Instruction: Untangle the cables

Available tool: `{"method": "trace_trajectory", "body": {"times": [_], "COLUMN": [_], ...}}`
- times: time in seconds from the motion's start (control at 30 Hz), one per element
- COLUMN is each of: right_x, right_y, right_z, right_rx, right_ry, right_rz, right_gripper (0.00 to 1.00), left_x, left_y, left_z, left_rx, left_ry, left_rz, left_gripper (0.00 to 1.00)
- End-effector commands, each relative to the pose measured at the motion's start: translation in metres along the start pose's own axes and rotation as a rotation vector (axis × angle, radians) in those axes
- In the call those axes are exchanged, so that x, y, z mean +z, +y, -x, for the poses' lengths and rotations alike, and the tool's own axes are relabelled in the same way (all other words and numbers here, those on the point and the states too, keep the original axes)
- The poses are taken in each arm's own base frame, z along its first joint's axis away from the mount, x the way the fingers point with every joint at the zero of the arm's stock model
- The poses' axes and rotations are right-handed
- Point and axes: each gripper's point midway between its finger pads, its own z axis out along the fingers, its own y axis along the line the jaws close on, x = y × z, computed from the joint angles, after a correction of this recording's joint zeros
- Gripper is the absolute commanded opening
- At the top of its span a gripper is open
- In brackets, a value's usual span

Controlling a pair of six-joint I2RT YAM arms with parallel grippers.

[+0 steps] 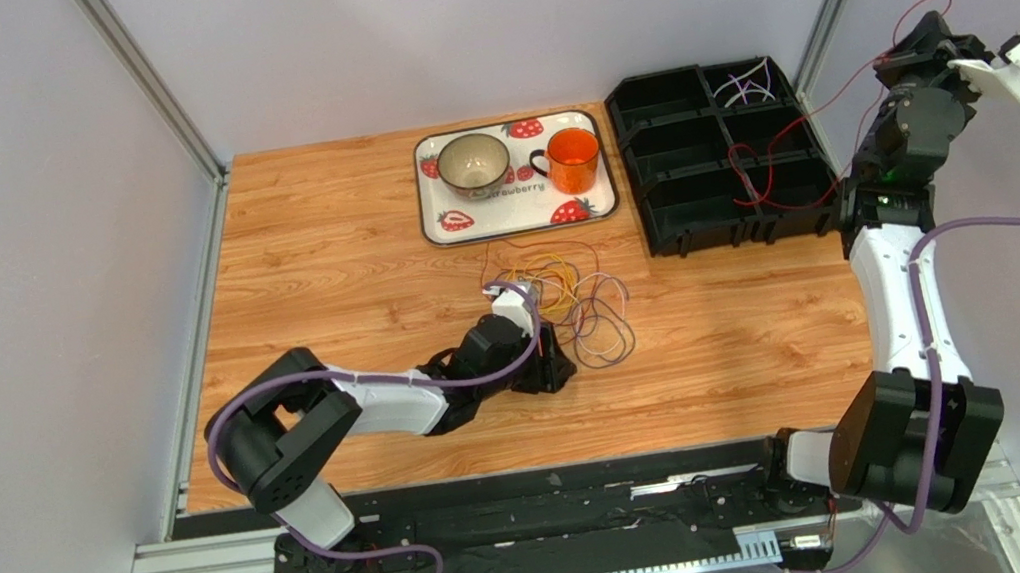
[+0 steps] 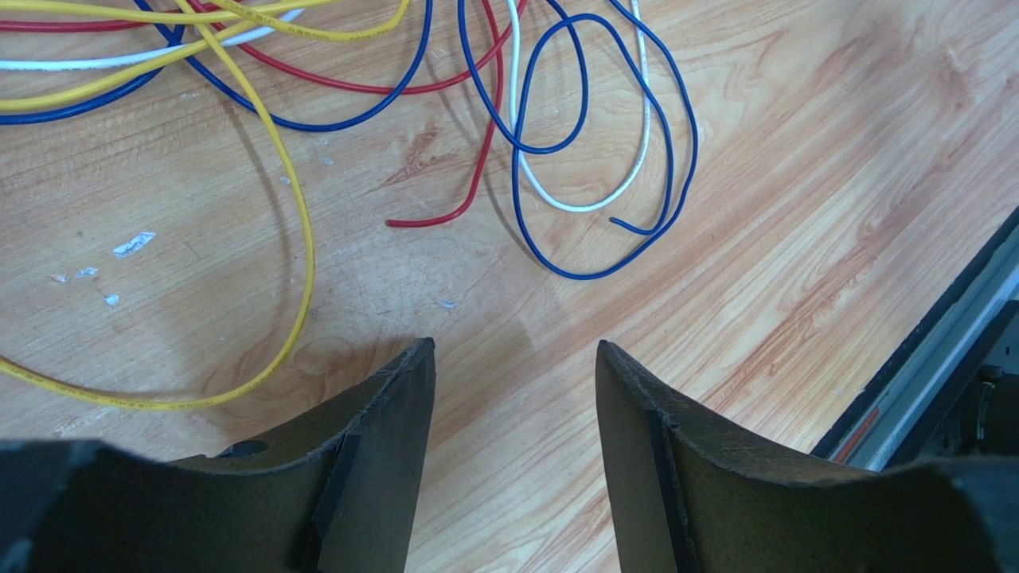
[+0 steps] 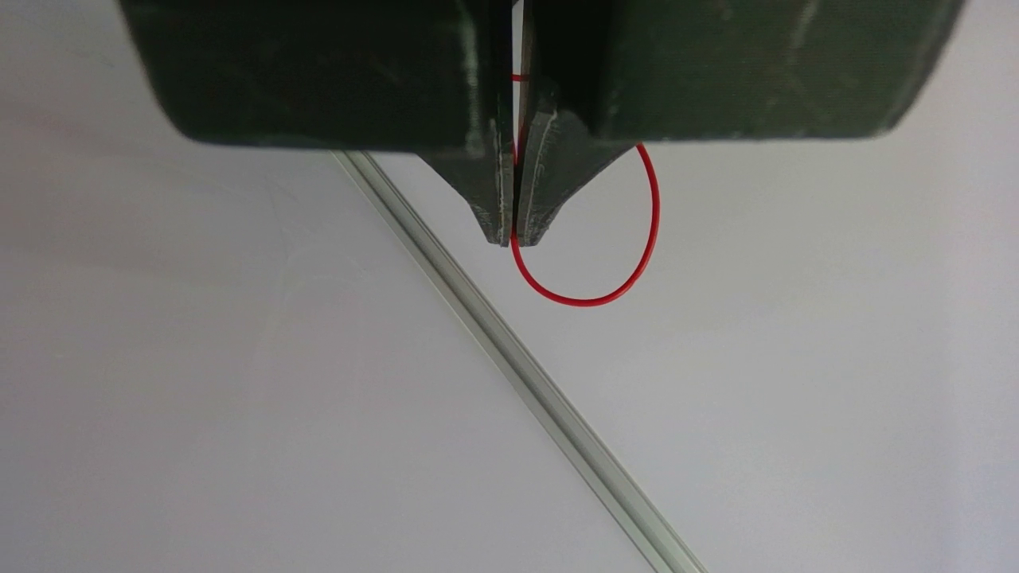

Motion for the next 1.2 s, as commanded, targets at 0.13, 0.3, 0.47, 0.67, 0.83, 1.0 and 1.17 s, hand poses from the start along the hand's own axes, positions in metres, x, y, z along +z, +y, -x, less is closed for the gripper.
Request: {"method": "trace_trajectory", "body": {"times": [0.13,0.3,0.47,0.67,0.83,1.0,1.17], "right_x": [0.008,0.011,0.011,0.007,-0.003,-0.011,-0.021], "right_y": [-0.026,-0.048,-0.070,-0.089,-0.109,-0.122,-0.139], "right_z": [-0.020,-0.037,-0.060,-0.085,-0.114,-0.132,-0.147], "right_rx": [-0.066,-0.074,-0.066,-0.023,0.007,0.021,0.040], "right_ry": [0.000,0.024,0.067,0.107,0.157,0.189,0.210], "right_rz": [-0.069,-0.119,-0.169,-0.211,-0.243,-0.263,-0.299], "right_gripper": [0.00,0.00,0.00,0.00,0.00,0.00,0.00], "left_x": [-0.004,-0.004,-0.003,-0.003,-0.004,-0.004,-0.005], "left_y": [-0.011,-0.012,-0.012,-0.013,-0.012,-0.013,-0.012], "left_z": [0.011,0.012,0.013,0.014,0.014,0.015,0.015], "left_rx": [0.012,0.016,0.021,0.024,0.027,0.027,0.027], "left_ry": [-0.038,-0.038,-0.038,-0.038,-0.038,-0.040,-0.042], "left_rz": [-0.035,-0.037,-0.035,-0.035,-0.033,-0.033,-0.032], "left_gripper": [0.60,0.60,0.60,0.60,0.60,0.60,0.60]}}
